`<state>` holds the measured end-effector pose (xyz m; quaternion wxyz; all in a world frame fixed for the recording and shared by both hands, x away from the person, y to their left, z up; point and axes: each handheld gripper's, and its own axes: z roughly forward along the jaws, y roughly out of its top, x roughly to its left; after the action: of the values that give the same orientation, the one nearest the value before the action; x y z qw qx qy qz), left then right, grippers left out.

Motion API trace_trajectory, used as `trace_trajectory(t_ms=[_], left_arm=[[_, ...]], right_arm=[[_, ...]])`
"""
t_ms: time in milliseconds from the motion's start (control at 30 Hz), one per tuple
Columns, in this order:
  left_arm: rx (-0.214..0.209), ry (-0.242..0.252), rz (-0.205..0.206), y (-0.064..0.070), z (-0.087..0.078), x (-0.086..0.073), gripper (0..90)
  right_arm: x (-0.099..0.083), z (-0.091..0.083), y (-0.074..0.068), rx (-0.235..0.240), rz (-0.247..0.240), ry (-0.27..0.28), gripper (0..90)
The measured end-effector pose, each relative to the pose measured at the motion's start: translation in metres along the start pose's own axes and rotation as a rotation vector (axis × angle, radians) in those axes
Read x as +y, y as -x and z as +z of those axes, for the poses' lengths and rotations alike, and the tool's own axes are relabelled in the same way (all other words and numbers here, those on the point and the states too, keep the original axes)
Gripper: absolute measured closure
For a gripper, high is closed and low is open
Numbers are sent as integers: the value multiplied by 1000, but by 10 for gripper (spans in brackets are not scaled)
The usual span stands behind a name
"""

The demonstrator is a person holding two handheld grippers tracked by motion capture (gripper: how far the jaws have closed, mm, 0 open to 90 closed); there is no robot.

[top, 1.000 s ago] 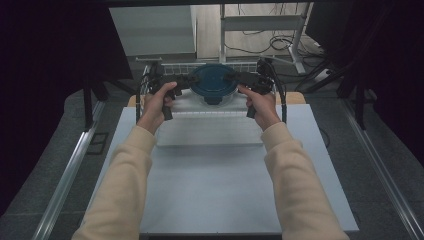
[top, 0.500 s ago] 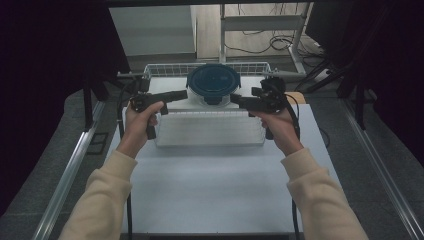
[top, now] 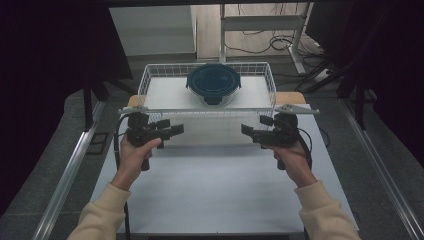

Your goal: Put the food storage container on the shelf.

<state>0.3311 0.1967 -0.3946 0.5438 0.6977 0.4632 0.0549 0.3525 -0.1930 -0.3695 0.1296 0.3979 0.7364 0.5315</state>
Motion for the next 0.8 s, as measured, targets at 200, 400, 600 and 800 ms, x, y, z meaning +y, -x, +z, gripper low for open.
trace_trajectory(t_ms=[200, 400, 600, 800], left_arm=[[2, -46, 41, 7, -4, -35, 240], [14, -101, 20, 1, -7, -82, 235], [79, -148, 37, -6, -7, -109, 236], [132, -214, 79, -12, -4, -129, 234]], right_arm=[[-31, -16, 2, -27, -12, -27, 167], [-78, -27, 18, -62, 32, -69, 167], [-108, -22, 28, -84, 45, -135, 166], [-128, -19, 27, -123, 21, -172, 165]])
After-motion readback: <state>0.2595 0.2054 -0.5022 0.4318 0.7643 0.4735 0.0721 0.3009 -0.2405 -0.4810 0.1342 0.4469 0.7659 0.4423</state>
